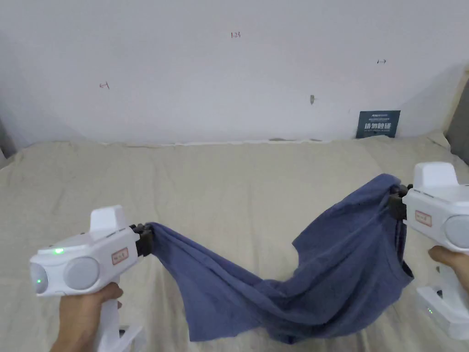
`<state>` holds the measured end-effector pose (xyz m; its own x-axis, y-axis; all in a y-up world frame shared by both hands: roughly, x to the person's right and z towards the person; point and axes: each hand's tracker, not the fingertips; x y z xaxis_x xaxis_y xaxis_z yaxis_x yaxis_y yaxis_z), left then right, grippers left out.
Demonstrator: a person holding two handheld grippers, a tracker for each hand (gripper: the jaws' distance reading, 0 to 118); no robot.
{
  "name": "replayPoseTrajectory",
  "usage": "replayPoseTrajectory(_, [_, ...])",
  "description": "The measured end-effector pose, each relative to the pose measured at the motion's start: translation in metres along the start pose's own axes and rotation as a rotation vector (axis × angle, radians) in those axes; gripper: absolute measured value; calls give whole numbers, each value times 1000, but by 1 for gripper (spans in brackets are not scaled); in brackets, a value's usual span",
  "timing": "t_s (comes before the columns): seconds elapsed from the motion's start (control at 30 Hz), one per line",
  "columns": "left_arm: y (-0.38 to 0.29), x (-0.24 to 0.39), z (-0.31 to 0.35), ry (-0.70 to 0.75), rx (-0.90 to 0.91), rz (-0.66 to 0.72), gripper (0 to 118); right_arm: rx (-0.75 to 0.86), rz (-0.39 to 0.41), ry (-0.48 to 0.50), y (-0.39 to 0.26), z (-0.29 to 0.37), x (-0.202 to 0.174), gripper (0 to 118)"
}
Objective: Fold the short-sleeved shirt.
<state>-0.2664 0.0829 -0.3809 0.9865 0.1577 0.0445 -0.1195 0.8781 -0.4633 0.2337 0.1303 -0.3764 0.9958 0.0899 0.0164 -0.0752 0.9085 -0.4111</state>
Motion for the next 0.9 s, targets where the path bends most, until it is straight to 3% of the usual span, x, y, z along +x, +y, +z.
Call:
replayPoseTrajectory(0.23, [129, -17, -17, 146, 163, -21, 3, 145, -49, -46, 85, -10, 27, 4])
replayPoseTrajectory(0.3, [154, -18, -22, 185, 193, -33, 3, 168, -45, -69, 100, -18, 32, 4])
replayPoseTrajectory(0.47, [188, -27, -40, 271, 264, -24, 3, 189, -124, -59, 116, -39, 38, 4])
replayPoseTrajectory(0.67, [161, -45, -67, 289, 237, 6, 3, 141, -115, -34, 85, -70, 25, 4])
replayPoseTrajectory(0.9, [40, -77, -95, 329, 7, 13, 3, -73, -95, -15, -14, -106, -1, 4])
